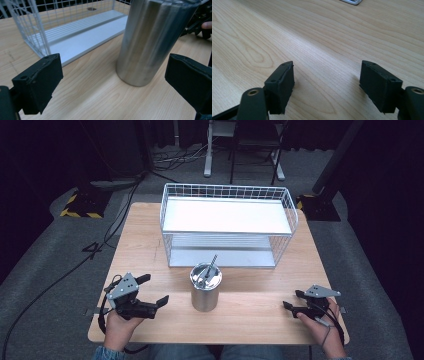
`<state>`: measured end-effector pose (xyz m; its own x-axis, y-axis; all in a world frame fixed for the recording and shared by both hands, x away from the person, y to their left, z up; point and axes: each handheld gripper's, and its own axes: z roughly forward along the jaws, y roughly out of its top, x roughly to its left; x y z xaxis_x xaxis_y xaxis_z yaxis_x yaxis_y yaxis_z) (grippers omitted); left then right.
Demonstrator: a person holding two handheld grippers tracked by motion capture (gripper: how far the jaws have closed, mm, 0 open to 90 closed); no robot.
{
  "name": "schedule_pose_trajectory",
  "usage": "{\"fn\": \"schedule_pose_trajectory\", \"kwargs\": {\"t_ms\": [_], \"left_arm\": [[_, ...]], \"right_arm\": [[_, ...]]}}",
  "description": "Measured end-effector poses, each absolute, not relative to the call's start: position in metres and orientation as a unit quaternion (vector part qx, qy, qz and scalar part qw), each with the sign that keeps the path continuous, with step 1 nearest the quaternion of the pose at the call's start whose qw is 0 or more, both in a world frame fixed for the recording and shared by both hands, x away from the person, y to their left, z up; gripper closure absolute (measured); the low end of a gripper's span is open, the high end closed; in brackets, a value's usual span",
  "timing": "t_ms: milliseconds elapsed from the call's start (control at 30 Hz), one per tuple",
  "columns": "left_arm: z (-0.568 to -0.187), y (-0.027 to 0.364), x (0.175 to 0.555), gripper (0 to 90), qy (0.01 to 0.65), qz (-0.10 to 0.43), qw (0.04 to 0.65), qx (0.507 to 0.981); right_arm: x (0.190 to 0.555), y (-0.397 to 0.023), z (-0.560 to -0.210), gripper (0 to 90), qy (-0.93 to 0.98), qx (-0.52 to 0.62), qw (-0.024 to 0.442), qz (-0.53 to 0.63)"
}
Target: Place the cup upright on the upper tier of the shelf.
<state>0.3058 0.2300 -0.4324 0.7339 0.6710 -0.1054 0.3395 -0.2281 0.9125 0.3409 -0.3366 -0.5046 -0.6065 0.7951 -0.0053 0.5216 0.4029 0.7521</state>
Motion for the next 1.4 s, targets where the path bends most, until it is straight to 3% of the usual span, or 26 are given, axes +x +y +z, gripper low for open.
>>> {"fn": "schedule_pose_trajectory", "kwargs": {"t_ms": [767,1400], "left_arm": [[-0.421,0.172,0.322,0.0,0.265,0.119,0.568,0.770],[-0.437,0.131,0.345,0.0,0.239,0.099,0.555,0.790]], "right_arm": [[0.341,-0.337,-0.505,28.0,0.817,0.403,0.185,0.369],[0.341,-0.337,-0.505,28.0,0.817,0.403,0.185,0.369]]}}
